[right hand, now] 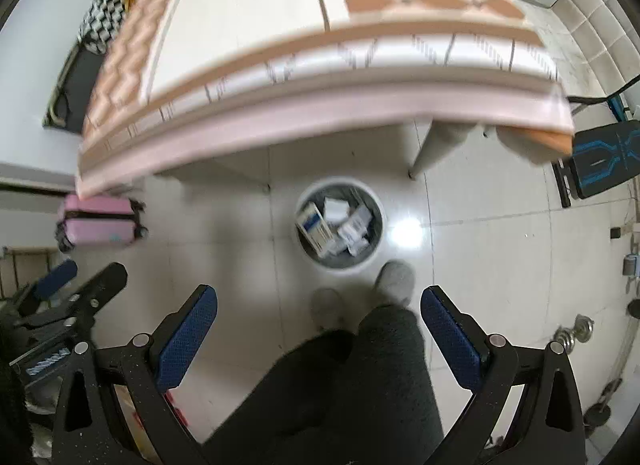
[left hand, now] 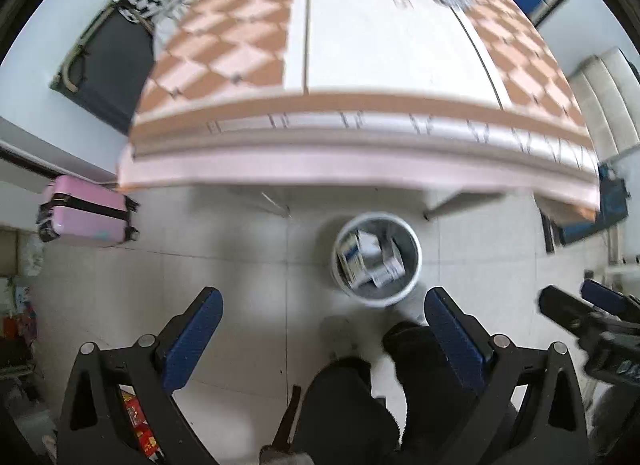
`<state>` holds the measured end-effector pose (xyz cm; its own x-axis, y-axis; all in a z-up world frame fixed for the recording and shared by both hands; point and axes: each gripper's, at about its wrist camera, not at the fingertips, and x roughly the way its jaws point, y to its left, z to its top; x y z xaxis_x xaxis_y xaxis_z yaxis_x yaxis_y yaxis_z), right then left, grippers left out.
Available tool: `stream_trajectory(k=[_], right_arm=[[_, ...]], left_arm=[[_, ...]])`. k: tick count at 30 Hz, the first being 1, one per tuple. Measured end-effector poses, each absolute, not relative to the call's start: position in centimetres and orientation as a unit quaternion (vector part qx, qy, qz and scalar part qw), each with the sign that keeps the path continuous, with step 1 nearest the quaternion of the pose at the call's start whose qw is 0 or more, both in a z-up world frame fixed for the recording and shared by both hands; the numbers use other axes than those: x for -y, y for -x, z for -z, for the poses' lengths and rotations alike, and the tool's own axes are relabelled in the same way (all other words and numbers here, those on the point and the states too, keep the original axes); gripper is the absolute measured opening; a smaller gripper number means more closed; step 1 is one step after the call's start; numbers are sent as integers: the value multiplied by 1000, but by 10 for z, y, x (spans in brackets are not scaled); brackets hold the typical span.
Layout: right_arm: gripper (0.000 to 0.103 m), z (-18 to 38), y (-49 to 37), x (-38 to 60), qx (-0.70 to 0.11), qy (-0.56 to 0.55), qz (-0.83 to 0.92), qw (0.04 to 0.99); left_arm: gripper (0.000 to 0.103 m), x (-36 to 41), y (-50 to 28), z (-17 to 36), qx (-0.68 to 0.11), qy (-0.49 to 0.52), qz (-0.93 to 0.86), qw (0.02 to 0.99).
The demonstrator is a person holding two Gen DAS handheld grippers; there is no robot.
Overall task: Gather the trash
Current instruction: 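Move both tools back over the table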
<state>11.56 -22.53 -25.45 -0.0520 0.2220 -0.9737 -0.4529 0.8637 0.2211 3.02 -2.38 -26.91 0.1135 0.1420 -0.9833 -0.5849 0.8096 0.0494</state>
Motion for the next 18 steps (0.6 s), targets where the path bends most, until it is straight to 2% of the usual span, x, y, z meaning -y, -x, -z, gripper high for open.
stream_trajectory(k=[4,8,15,16,18], right_arm=[[103,228,-171,205,-674,67,-257,689],[103,214,-262,161,-661,84,-273,693],[102,244,-429,53,-655,127,-283,689],[101,252,-450,40,-655,136,-280,688],[87,267,-481,17,-658,144,-278,684]], left_arm=[[103,0,-71,259,-605,188,-289,718],[103,-34,-126,266,-594,201,-344,699],[103,-87,-207,303,-596,260,-400,645],[103,-94,-215,307,-597,264,-406,639],[103,-104,-228,315,-599,272,-414,629]])
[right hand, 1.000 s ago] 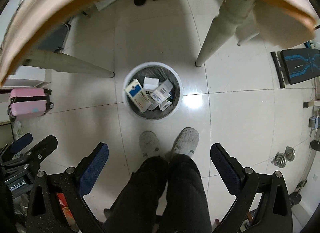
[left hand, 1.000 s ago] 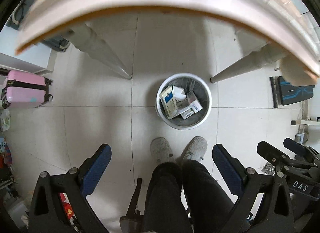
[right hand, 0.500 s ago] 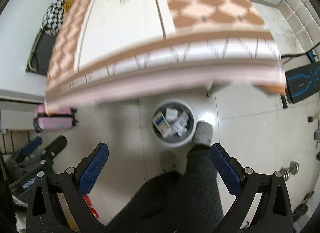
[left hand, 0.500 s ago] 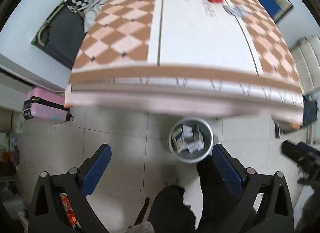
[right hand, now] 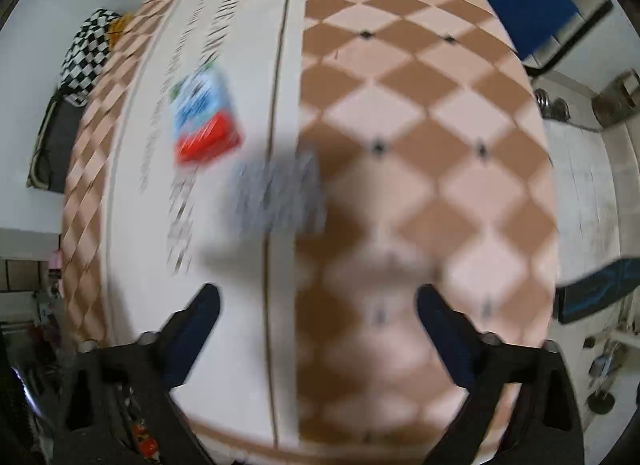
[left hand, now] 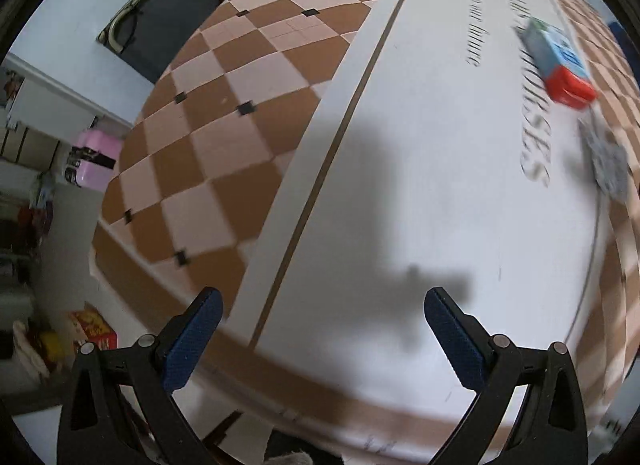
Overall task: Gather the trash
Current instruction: 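Move both tools back over the table, then grasp the red-and-blue milk carton with left gripper while right gripper grasps foil blister pack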
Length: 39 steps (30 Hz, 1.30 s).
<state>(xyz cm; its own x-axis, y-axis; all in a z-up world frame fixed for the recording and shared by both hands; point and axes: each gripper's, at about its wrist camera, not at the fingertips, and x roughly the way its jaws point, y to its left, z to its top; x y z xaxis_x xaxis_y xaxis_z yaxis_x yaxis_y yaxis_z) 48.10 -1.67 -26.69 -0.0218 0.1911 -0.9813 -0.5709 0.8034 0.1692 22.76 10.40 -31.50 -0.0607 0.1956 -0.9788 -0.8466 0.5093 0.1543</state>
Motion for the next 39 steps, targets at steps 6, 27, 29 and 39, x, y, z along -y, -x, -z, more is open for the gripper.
stream_trajectory(k=[6,27,29,39], right_arm=[[62,296,-511,-21,-667,169,-294,663],[17,283,-590,93,-706,49,-222,671],[51,280,-592,100,-703,50,-225,673],[73,285,-579,39,-636,248,-325,655]], left_arm=[[103,-121,-245,324,-607,282,-428,608],[103,-150,-445,300,-603,299,-305,674],[102,-150,-457,303,-613,286,-297,673],[35,-136,-457,306,-616,255,-283,689]])
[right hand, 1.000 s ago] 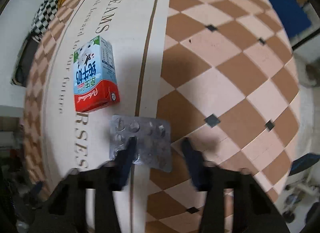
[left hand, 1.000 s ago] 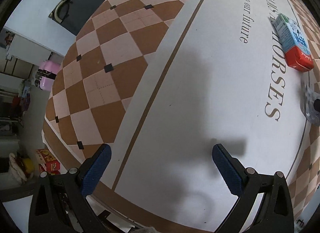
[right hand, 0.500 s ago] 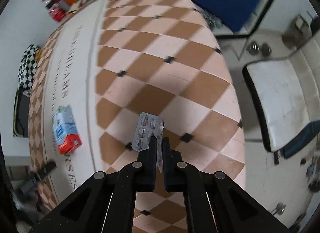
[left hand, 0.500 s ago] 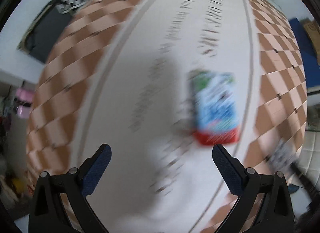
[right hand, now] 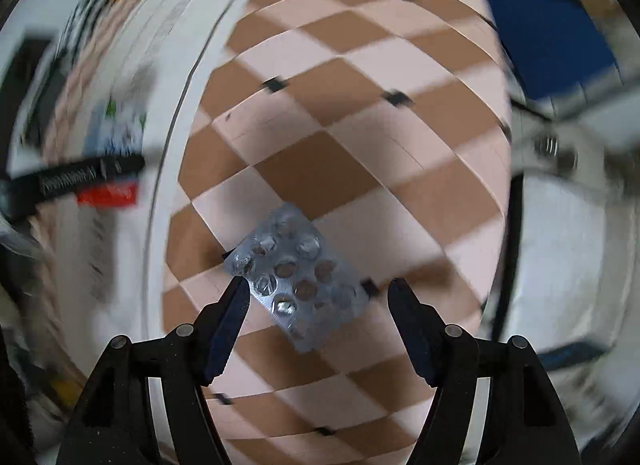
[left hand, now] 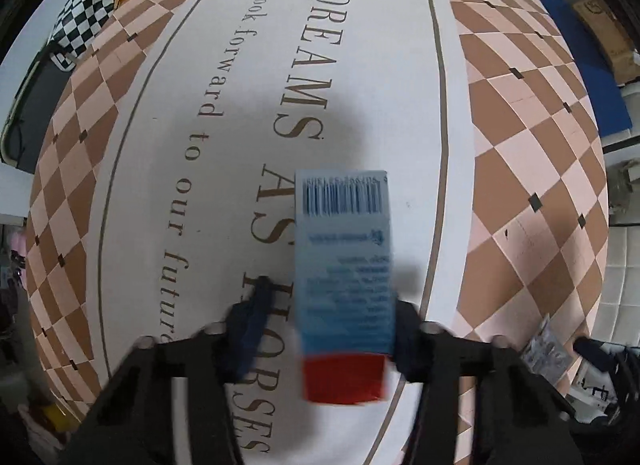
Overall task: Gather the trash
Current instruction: 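Grasp the red-and-blue milk carton with left gripper while right gripper grasps foil blister pack, then carry milk carton and blister pack over the bin and release both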
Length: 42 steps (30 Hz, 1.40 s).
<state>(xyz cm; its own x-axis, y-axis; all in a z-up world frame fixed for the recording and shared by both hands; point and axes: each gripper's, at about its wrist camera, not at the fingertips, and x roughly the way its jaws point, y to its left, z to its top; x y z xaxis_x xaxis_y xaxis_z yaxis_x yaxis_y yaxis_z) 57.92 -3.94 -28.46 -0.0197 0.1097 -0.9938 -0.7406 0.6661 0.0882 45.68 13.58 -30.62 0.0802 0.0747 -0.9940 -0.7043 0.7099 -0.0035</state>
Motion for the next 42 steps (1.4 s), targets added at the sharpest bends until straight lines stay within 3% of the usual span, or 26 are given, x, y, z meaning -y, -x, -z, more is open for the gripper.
stream_trajectory(k=[1,4,6,10,12,18,33,42], right_arm=[[73,289,-575,30,-626,279,-338,645],[77,301,-567,13,-611,332,-350,628],[73,302,-561,6,-597,354,-352,628],[53,298,-549,6,-583,357,-361,634],[34,294,-545,7,-585,346,-360,639],[10,286,-547,29,-621,256,-360,647],[9,216,-515,80,-619,91,-354,695],[9,172,-422,129,-590,56,-332,734]], left_arm=[[29,-134,-451,304,-617,250,-284,691],[29,-127,-439,300,-615,241,-282,696],[29,-127,-416,297,-611,238,-286,699],[29,-113,-393,289,-606,236,-300,697],[29,-106,-381,286,-604,237,-303,698],[29,-77,-354,265,-591,228,-309,709],[29,-58,-345,214,-542,224,-305,750],[29,-23,-264,184,-514,207,-257,792]])
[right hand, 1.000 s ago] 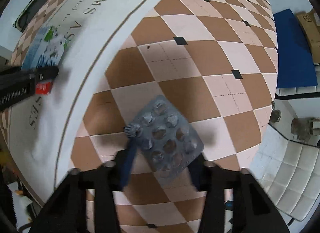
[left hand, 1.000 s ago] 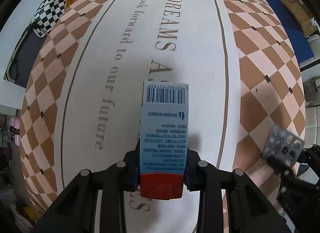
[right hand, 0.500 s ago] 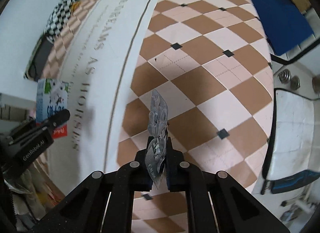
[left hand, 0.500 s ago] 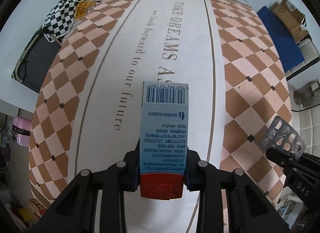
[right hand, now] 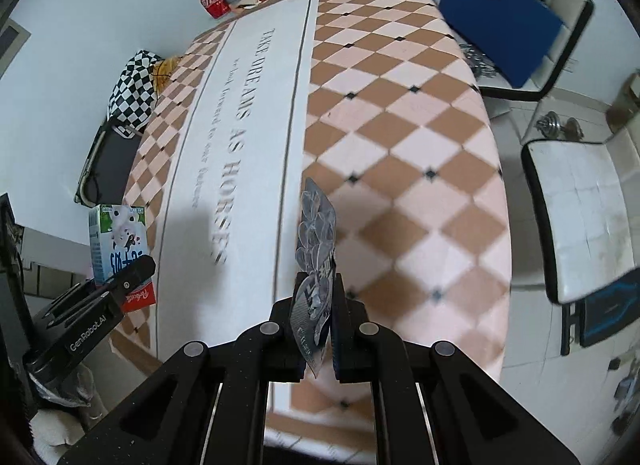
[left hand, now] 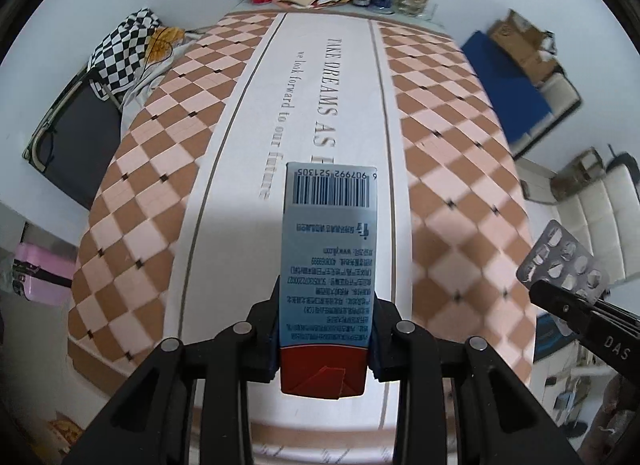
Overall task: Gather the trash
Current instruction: 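Carry milk carton and blister pack over the bin and release both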
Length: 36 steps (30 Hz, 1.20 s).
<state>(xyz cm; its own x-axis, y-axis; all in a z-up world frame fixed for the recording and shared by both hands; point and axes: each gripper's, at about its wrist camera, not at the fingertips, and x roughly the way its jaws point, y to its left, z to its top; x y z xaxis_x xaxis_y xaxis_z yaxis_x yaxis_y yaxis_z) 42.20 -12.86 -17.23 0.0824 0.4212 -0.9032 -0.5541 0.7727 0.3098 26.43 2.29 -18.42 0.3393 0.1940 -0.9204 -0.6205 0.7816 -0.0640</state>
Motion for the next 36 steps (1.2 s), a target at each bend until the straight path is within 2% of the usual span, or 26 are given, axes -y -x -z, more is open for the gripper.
stream_trajectory(k=[9,16,20,25,30,36], right_arm=[[9,186,-256,196,-597,6,-282,751],[9,248,-142,237,-655,-3,-254,712],[9,311,-99,256,-699,-4,-236,675],[9,398,-84,264,-735,-6,-216,643],[9,506,-97,263,-759,-21,-197,620],[9,593,-131,237,-766,-33,-207,608]], left_arm=[[29,21,-139,194,-536,181,-191,802],[29,49,-55,253,-594,211,-157,760],[29,56,-29,319,-633,260,-142,715],[29,52,-35,411,-659,295,-133,679],[29,37,-63,513,-674,321,-131,652],[32,23,-84,609,-693,354,-111,619]])
